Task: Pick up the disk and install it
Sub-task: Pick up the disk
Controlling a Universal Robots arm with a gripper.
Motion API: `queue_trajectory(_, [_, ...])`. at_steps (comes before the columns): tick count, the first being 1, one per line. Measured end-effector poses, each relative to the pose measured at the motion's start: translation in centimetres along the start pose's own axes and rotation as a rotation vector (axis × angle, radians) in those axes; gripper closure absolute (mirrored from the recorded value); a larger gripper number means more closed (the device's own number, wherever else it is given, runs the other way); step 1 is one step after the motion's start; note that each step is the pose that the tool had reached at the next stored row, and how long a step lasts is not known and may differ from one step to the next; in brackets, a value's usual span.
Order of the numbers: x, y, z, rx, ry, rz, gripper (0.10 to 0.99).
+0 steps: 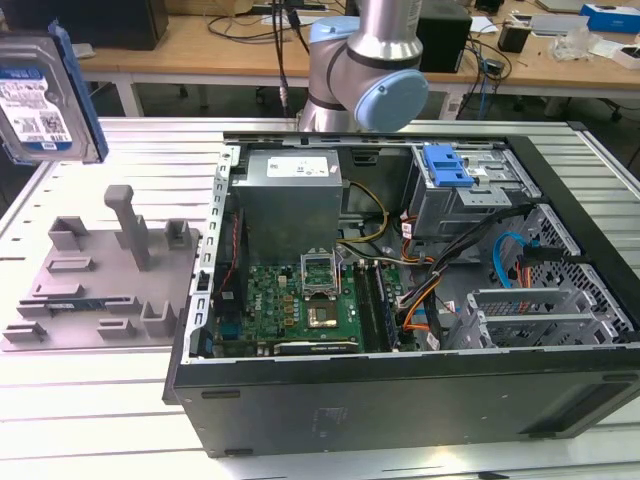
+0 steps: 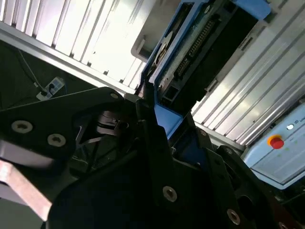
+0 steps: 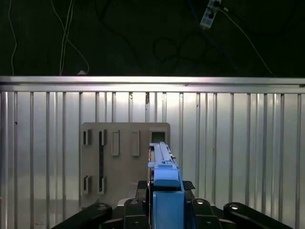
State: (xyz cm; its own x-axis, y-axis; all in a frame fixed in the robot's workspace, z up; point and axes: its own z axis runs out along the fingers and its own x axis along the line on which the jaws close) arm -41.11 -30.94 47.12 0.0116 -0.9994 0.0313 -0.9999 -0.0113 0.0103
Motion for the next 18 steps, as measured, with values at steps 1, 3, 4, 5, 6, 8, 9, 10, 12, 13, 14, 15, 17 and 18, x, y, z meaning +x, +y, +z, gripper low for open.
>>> queue_trajectory(1, [0.09, 0.00, -1.69, 0.000, 0.0000, 0.000, 0.722])
queue_trajectory(3, [0.15, -0.02, -1.70, 0.000, 0.0001, 0.000, 0.722])
queue_trajectory(4, [0.26, -0.13, -1.71, 0.000, 0.0001, 0.000, 0.722])
queue_trajectory(5, [0.40, -0.29, -1.72, 0.000, 0.0001, 0.000, 0.722])
queue_trajectory(6, [0.53, -0.45, -1.72, 0.000, 0.0001, 0.000, 0.722])
queue_trajectory(8, [1.14, -1.22, -1.76, 0.000, 0.0000, 0.000, 0.722])
queue_trajectory(9, [1.30, -1.46, -1.79, 0.000, 0.0000, 0.000, 0.722])
queue_trajectory(10, [1.56, -1.83, -1.82, 0.000, 0.0001, 0.000, 0.722])
queue_trajectory(12, [2.10, -2.65, -1.84, 0.000, 0.0000, 0.000, 0.722])
queue_trajectory(13, [2.40, -3.11, -1.85, 0.000, 0.0001, 0.000, 0.722])
queue_trajectory(14, [2.77, -3.65, -1.85, 0.000, 0.0000, 0.000, 0.722])
queue_trajectory(15, [3.21, -4.32, -1.85, 0.000, 0.0000, 0.000, 0.722])
queue_trajectory(17, [3.94, -5.55, -1.84, 0.000, 0.0000, 0.000, 0.722])
queue_trajectory(18, [4.32, -6.24, -1.84, 0.000, 0.0000, 0.000, 0.722])
